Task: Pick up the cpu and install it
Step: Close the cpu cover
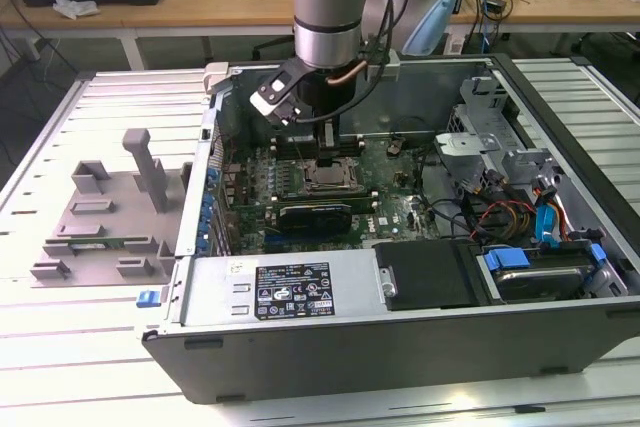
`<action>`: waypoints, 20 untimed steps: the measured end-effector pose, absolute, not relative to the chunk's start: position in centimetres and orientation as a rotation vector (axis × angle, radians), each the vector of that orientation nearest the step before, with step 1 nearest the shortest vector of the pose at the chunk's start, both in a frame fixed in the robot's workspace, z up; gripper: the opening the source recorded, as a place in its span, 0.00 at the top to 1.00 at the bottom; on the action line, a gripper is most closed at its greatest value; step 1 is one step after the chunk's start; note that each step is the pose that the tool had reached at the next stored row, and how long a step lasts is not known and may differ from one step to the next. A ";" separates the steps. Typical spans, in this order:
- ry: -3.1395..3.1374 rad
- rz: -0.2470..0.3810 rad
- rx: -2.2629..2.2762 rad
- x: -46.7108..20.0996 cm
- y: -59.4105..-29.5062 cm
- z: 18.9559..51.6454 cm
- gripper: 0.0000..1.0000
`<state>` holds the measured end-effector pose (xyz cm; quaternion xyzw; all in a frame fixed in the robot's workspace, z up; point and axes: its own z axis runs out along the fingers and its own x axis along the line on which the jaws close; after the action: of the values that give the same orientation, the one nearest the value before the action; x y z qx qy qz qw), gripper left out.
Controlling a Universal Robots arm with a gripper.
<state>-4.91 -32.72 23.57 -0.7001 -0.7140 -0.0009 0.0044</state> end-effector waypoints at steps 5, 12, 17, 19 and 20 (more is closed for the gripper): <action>-2.237 -0.003 -2.193 -4.9 -32.7 24.4 0.89; -2.299 -0.002 -2.128 -3.5 -32.7 24.5 0.89; -2.436 -0.001 -1.970 -3.5 -32.7 24.4 0.89; -2.477 -0.001 -1.918 -3.5 -32.7 24.4 0.89; -2.498 -0.001 -1.890 -3.5 -32.7 24.4 0.89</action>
<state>-3.49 -32.72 24.40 -0.6033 -0.7975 -0.0002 0.0044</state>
